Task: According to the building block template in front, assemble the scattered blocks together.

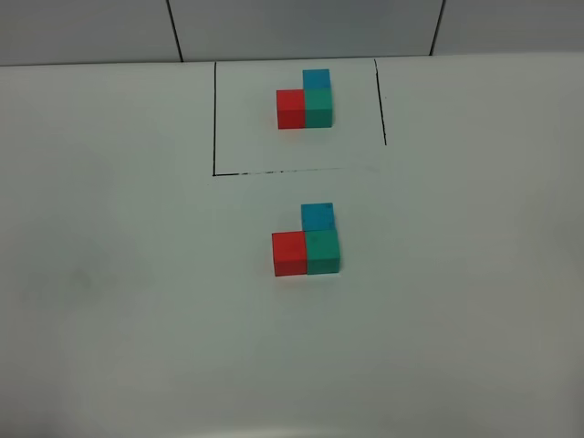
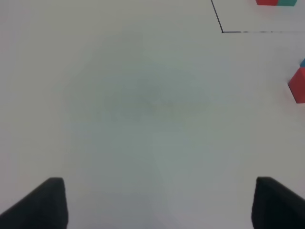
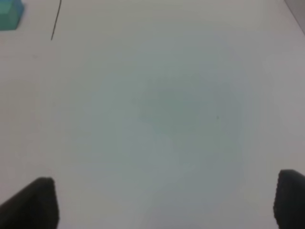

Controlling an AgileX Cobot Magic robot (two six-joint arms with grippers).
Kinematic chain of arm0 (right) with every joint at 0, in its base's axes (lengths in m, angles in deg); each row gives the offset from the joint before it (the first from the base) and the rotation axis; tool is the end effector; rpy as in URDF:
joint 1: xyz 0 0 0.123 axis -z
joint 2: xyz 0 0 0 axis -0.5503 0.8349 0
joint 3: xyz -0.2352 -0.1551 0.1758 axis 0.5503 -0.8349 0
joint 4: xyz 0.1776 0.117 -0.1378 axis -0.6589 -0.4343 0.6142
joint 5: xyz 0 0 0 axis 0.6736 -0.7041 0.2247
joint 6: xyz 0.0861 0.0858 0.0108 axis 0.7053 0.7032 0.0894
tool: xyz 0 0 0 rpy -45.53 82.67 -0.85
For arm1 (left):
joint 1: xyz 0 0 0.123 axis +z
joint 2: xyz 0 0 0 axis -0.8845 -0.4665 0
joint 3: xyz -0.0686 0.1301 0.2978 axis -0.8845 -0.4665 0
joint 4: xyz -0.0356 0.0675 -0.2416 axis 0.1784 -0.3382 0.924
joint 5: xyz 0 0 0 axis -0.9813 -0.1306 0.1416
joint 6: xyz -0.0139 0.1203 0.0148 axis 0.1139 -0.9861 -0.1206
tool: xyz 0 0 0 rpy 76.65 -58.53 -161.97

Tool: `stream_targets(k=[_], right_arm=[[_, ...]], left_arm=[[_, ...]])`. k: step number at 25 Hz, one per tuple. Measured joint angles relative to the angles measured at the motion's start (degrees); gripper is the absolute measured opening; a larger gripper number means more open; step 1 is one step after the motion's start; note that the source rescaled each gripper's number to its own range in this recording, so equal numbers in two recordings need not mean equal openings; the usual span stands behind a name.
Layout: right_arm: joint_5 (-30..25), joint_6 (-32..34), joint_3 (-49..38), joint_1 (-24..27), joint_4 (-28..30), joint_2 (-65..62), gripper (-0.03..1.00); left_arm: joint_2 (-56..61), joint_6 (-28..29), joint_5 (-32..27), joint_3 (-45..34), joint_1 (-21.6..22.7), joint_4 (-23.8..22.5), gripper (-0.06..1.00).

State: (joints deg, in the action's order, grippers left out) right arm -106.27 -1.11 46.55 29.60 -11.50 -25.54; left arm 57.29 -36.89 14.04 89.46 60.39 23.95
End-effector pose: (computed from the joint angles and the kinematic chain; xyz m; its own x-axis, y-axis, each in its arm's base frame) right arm -0.0251 -0.0113 0.2636 -0.4615 0.0444 -0.8860 0.0374 0.9988 0.0306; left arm -0.0259 -0.0033 0.2637 -0.4664 -0.0399 -0.8837 0.0362 0.9973 -0.0641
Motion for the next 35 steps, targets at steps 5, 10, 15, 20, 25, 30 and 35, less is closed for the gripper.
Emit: stream_targets(k=[5,10,15,20,25,30,35], right_arm=[[0.0,0.0,0.0,0.0,0.0,0.0,0.78],[0.0,0.0,-0.1,0.0,0.0,-0.2,0.77],[0.0,0.0,-0.1,0.0,0.0,-0.2,0.77],[0.0,-0.1,-0.1,0.2,0.0,-0.2,0.77],[0.1,-0.1,-0.1,2.5,0.0,-0.2,0.77],[0.1,-0.2,-0.1,2.7,0.0,-0.2,0.77],[0.2,-0.2,-0.1,2.7,0.0,-0.2,0.77]], left_arm=[[0.0,0.0,0.0,0.0,0.0,0.0,0.94],[0.0,0.0,0.0,0.0,0.0,0.0,0.94],[0.0,0.0,0.0,0.0,0.0,0.0,0.94],[0.0,0.0,0.0,0.0,0.0,0.0,0.94],[0.0,0.0,0.0,0.0,0.0,0.0,0.94],[0.0,0.0,0.0,0.0,0.0,0.0,0.94],[0.0,0.0,0.0,0.0,0.0,0.0,0.94]])
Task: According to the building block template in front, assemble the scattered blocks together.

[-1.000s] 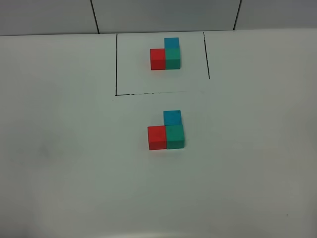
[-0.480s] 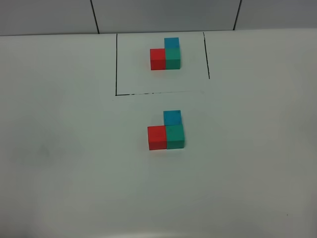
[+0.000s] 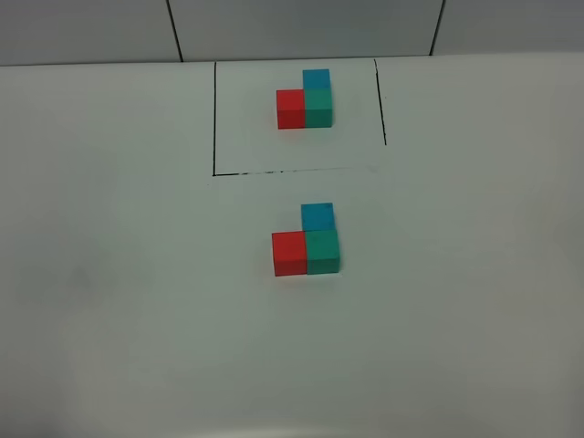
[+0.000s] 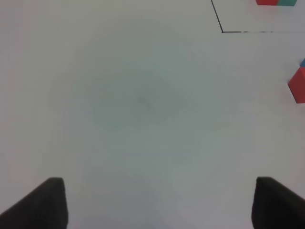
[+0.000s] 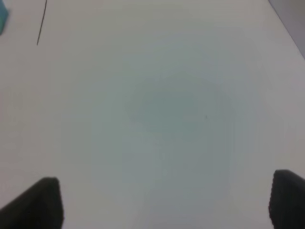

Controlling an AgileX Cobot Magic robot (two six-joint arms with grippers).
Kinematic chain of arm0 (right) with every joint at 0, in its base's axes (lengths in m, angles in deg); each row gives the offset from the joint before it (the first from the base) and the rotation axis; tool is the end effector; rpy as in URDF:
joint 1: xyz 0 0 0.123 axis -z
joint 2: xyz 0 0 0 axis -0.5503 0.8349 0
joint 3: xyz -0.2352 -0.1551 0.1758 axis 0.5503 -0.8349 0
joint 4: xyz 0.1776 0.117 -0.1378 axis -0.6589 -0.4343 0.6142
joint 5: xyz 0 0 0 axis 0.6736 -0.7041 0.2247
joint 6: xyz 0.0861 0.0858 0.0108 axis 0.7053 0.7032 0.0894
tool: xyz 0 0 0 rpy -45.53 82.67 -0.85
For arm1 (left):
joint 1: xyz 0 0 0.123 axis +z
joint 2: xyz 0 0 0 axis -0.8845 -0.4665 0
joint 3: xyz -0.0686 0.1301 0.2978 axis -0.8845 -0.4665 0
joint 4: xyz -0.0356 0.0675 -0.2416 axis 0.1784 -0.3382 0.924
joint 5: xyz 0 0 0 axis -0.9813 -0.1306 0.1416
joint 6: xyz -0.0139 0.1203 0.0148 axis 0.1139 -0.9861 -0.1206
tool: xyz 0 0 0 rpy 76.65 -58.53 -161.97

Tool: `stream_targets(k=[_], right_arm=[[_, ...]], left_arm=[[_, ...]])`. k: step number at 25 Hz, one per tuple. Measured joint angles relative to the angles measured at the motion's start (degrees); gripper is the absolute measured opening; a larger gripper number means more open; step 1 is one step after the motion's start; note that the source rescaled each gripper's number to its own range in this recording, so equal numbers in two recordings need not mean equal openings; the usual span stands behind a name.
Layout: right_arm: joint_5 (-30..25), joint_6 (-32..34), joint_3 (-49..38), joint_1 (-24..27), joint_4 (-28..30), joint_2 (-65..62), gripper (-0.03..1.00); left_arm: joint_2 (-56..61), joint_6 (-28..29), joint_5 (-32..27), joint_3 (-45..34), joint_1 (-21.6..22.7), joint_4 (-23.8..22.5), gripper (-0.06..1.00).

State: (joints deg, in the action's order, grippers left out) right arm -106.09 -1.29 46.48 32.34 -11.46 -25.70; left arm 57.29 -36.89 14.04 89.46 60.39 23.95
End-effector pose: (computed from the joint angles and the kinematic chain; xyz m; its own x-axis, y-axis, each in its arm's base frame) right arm -0.0257 -0.0101 0.2635 -0.4549 0.0628 -0.8883 0.0837 0.9961 0.0275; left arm -0.0259 -0.0033 0.2637 -0.4664 -0.0399 -0.8837 0.0362 0.9973 -0.0641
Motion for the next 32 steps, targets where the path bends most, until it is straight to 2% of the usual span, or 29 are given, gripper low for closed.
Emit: stream_targets(k=[12,24,32], right_arm=[[0.0,-1.3,0.0,0.0,-0.1,0.0,0.77],[0.0,-6.5,0.0,0.0,-0.8,0.0,0.77],[0.0,-7.1,0.0,0.0,-1.0,0.0,0.77]], left_arm=[[0.0,0.0,0.0,0.0,0.0,0.0,0.94],[0.0,0.0,0.0,0.0,0.0,0.0,0.94],[0.0,0.0,0.0,0.0,0.0,0.0,0.94]])
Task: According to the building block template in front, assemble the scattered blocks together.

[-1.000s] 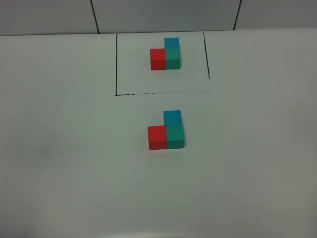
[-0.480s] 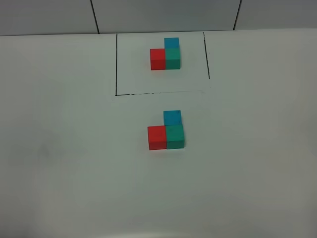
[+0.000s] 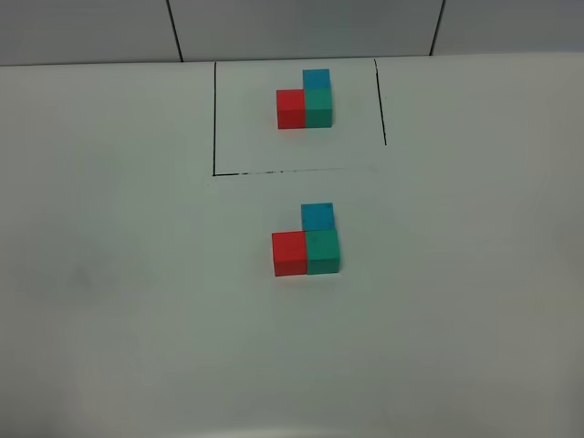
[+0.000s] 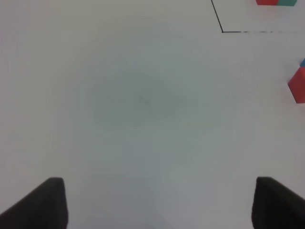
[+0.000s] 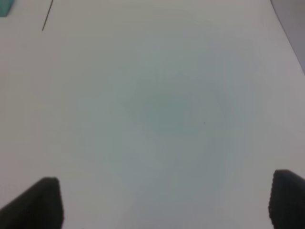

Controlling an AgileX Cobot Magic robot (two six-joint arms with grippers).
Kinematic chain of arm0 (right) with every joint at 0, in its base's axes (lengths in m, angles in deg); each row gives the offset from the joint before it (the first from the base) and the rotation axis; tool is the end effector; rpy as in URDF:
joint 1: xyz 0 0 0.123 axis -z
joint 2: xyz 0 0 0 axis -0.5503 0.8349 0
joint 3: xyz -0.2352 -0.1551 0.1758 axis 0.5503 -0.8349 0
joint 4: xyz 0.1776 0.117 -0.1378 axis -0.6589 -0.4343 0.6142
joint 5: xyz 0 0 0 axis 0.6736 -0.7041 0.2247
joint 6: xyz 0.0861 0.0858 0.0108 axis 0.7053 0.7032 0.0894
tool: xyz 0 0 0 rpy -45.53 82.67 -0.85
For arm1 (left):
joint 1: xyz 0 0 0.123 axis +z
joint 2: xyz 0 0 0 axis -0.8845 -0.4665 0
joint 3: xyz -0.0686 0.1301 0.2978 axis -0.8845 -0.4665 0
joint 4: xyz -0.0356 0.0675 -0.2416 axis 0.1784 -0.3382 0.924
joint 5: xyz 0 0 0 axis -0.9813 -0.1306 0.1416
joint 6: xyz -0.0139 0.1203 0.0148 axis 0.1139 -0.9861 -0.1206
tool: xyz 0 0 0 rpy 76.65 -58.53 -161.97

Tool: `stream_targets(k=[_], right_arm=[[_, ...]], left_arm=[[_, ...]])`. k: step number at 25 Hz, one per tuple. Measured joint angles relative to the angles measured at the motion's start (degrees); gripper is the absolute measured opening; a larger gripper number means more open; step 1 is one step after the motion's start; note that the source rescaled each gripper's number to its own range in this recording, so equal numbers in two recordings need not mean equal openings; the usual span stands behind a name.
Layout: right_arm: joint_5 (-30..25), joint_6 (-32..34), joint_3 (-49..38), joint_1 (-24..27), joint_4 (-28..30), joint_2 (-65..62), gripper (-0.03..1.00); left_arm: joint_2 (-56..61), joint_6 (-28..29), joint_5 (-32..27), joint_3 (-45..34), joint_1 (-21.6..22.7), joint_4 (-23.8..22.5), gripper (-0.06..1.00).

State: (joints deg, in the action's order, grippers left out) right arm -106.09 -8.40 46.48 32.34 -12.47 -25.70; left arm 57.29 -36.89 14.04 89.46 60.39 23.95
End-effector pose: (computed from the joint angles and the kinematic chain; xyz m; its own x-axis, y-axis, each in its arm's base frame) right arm -0.0256 -0.0082 0.2634 -0.4614 -0.0527 -0.8856 0.0169 0.9975 -0.0681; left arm -0.0259 -0.0033 0.2637 -0.4664 -0.0399 -0.8837 0.0362 0.9973 -0.0641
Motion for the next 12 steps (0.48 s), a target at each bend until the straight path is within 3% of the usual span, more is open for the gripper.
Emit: stream_targets(k=[12], right_arm=[[0.0,0.0,0.0,0.0,0.0,0.0,0.77]], left_arm=[[0.0,0.0,0.0,0.0,0.0,0.0,0.94]])
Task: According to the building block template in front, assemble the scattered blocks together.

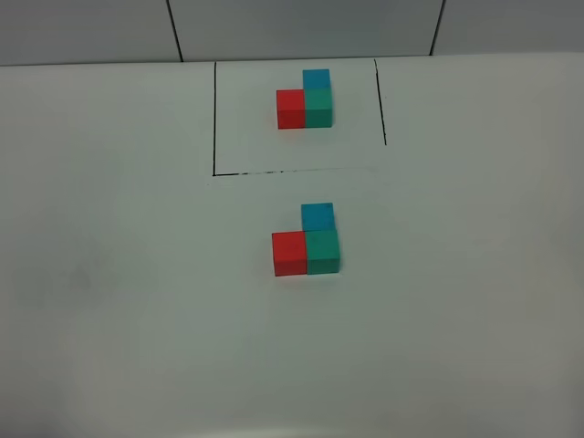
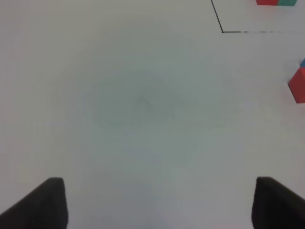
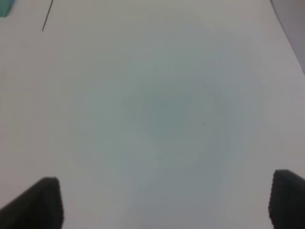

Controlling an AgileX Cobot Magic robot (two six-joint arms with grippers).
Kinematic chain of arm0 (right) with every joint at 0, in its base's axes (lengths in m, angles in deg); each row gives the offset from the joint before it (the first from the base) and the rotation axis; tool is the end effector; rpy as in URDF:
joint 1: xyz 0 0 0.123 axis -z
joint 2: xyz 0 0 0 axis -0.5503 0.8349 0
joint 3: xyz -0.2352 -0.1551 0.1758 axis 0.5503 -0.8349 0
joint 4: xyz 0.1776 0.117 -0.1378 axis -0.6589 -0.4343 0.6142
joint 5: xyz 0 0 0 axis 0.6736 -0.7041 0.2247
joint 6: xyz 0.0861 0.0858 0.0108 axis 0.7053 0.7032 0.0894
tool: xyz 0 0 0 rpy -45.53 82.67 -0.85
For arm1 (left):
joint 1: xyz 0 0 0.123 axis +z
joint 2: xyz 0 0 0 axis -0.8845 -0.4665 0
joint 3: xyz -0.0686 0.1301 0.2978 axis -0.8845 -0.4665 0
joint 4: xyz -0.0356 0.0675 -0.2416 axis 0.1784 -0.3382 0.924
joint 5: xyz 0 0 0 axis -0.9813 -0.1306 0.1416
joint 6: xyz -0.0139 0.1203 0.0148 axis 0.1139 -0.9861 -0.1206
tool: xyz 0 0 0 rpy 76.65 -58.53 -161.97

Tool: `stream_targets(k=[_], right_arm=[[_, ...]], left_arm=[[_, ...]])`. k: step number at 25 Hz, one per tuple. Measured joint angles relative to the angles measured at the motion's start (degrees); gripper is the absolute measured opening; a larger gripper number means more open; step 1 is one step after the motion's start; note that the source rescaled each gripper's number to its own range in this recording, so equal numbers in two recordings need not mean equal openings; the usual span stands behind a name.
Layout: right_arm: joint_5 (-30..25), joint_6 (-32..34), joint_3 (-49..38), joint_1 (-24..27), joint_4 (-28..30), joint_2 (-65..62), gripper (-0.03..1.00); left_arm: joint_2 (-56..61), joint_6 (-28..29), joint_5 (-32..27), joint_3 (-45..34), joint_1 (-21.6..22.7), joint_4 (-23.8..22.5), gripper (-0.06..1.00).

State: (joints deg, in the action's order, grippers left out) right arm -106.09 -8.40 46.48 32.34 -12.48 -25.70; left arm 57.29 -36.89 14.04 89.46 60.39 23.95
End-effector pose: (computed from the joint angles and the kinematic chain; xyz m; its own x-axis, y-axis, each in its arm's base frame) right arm -0.0256 -0.0082 0.2634 -0.4614 -0.0526 -0.8856 0.0168 0.9975 -0.0680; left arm -0.0259 -0.0033 0.2637 -0.4664 -0.0399 -0.8837 0.0362 0.9973 -0.0641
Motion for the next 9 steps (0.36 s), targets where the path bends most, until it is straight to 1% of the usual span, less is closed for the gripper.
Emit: stream_targets(k=[9], right_arm=[[0.0,0.0,0.0,0.0,0.0,0.0,0.76]], left_arm=[[0.0,0.0,0.0,0.0,0.0,0.0,0.94]])
